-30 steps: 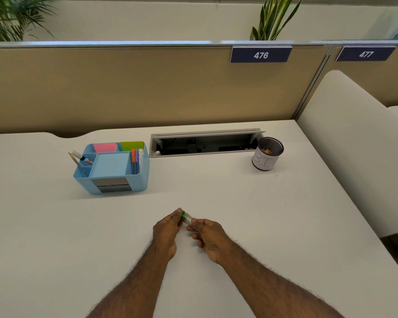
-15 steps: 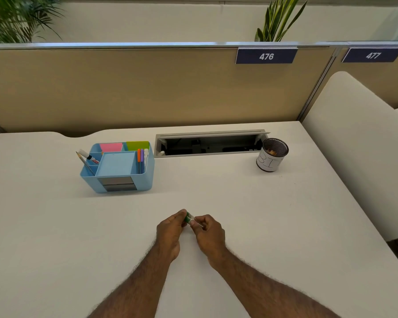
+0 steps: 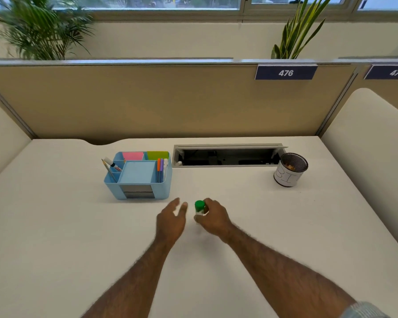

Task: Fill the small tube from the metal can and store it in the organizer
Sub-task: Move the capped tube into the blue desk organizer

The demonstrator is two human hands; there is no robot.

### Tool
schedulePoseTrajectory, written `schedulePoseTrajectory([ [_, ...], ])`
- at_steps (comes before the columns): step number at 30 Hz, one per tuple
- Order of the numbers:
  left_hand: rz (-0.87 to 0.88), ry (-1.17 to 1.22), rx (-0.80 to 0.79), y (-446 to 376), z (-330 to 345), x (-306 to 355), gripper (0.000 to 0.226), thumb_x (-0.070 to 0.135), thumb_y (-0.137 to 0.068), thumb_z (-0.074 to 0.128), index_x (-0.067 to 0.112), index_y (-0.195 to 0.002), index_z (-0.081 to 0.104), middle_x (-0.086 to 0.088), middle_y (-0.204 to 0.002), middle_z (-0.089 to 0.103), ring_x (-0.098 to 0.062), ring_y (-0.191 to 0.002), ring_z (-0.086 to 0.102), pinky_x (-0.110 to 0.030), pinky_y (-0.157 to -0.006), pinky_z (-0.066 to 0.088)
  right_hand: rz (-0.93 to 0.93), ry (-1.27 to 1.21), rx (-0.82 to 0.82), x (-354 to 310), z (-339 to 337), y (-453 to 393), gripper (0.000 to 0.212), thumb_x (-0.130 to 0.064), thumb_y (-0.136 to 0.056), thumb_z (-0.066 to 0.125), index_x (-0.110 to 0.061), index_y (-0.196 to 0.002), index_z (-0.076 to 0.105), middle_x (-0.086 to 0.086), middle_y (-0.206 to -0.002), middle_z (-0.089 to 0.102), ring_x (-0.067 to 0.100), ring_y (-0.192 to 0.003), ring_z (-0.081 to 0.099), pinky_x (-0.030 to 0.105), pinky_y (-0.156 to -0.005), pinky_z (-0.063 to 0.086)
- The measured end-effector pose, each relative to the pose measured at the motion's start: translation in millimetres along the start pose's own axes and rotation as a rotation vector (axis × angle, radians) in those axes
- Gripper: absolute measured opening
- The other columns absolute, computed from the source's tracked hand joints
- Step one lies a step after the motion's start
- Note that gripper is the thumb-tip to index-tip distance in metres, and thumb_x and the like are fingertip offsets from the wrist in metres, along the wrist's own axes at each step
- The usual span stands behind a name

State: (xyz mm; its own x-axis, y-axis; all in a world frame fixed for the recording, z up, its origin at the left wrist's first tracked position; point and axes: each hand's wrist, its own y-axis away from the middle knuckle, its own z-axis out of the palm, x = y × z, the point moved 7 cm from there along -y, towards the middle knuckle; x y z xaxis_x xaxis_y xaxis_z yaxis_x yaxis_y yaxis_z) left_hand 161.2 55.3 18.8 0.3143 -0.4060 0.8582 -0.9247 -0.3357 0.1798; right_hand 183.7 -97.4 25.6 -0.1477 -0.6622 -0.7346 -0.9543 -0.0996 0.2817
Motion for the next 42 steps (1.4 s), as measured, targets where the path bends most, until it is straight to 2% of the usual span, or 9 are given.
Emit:
schedulePoseTrajectory([
  [3,0.158,-0.288,0.250,-11,-45,7,0.042,0.028,-0.092,0.058,0.005,-0.126,0.061,-0.017,-0.123,0.067,-0.030,-0.114,0.060,-0.036,-0.093,0.047,-0.030,-0.049,0.004,-28,-7,-17,0.033,-0.017,-0.077,0.073,-0.007,-0.105,0.058,0.009,-0.102,0.063,0.024,-0.092,0.057,0.032,-0.076,0.047],
  [6,0.292,-0.451,0.405,-26,-83,13,0.038,0.021,-0.086,0.065,0.002,-0.119,0.063,-0.019,-0.116,0.070,-0.032,-0.108,0.062,-0.042,-0.089,0.052,-0.091,-0.105,0.007,-63,-4,-35,0.030,-0.012,-0.077,0.073,-0.016,-0.098,0.052,0.000,-0.093,0.056,0.016,-0.085,0.054,0.020,-0.061,0.045],
  [9,0.267,-0.675,0.316,-54,-102,3,0.055,0.033,-0.088,0.061,0.005,-0.135,0.052,-0.019,-0.143,0.052,-0.034,-0.131,0.049,-0.046,-0.104,0.044,-0.156,-0.156,0.032,-105,3,-53,0.033,-0.008,-0.077,0.073,-0.019,-0.095,0.049,-0.001,-0.097,0.054,0.014,-0.088,0.054,0.016,-0.056,0.043],
  [12,0.208,-0.838,0.123,-72,-99,-19,0.068,0.050,-0.092,0.046,0.015,-0.149,0.034,-0.010,-0.161,0.024,-0.029,-0.148,0.025,-0.044,-0.117,0.026,-0.193,-0.160,0.076,-132,11,-68,0.032,-0.006,-0.075,0.073,-0.013,-0.099,0.053,0.004,-0.106,0.052,0.017,-0.094,0.054,0.027,-0.070,0.054],
  [16,0.191,-0.831,0.031,-78,-92,-37,0.074,0.057,-0.094,0.033,0.020,-0.155,0.014,-0.004,-0.165,0.010,-0.021,-0.152,0.007,-0.039,-0.121,0.009,-0.260,-0.129,0.106,-156,28,-85,0.029,-0.008,-0.078,0.073,-0.011,-0.103,0.059,0.007,-0.107,0.060,0.016,-0.091,0.055,0.016,-0.064,0.044],
  [20,0.213,-0.798,0.052,-77,-93,-42,0.075,0.057,-0.093,0.035,0.023,-0.155,0.011,-0.001,-0.165,0.007,-0.017,-0.152,0.004,-0.038,-0.121,0.004,-0.315,0.032,0.126,-166,47,-95,0.027,-0.023,-0.085,0.072,-0.016,-0.110,0.066,0.006,-0.112,0.069,0.023,-0.105,0.060,0.034,-0.088,0.052],
  [26,0.196,-0.827,0.053,-81,-91,-46,0.077,0.061,-0.092,0.032,0.024,-0.155,0.008,0.001,-0.165,0.004,-0.016,-0.152,0.002,-0.035,-0.120,-0.002,-0.337,0.268,0.104,-163,66,-104,0.035,-0.033,-0.088,0.067,-0.021,-0.122,0.064,0.005,-0.122,0.067,0.025,-0.117,0.052,0.036,-0.101,0.040],
  [36,0.183,-0.836,0.047,-81,-90,-44,0.076,0.058,-0.092,0.034,0.022,-0.155,0.009,-0.001,-0.165,0.005,-0.018,-0.152,0.003,-0.036,-0.121,0.002,-0.322,0.265,0.120,-148,64,-107,0.060,-0.046,-0.083,0.070,-0.023,-0.136,0.053,0.005,-0.133,0.061,0.025,-0.124,0.048,0.038,-0.104,0.038],
  [42,0.149,-0.808,0.059,-73,-88,-18,0.078,0.050,-0.092,0.044,0.013,-0.154,0.014,-0.006,-0.164,0.015,-0.022,-0.151,0.016,-0.037,-0.121,0.016,-0.332,0.242,0.171,-131,31,-93,0.056,-0.054,-0.083,0.064,-0.022,-0.129,0.057,0.003,-0.127,0.063,0.024,-0.122,0.049,0.039,-0.100,0.038],
])
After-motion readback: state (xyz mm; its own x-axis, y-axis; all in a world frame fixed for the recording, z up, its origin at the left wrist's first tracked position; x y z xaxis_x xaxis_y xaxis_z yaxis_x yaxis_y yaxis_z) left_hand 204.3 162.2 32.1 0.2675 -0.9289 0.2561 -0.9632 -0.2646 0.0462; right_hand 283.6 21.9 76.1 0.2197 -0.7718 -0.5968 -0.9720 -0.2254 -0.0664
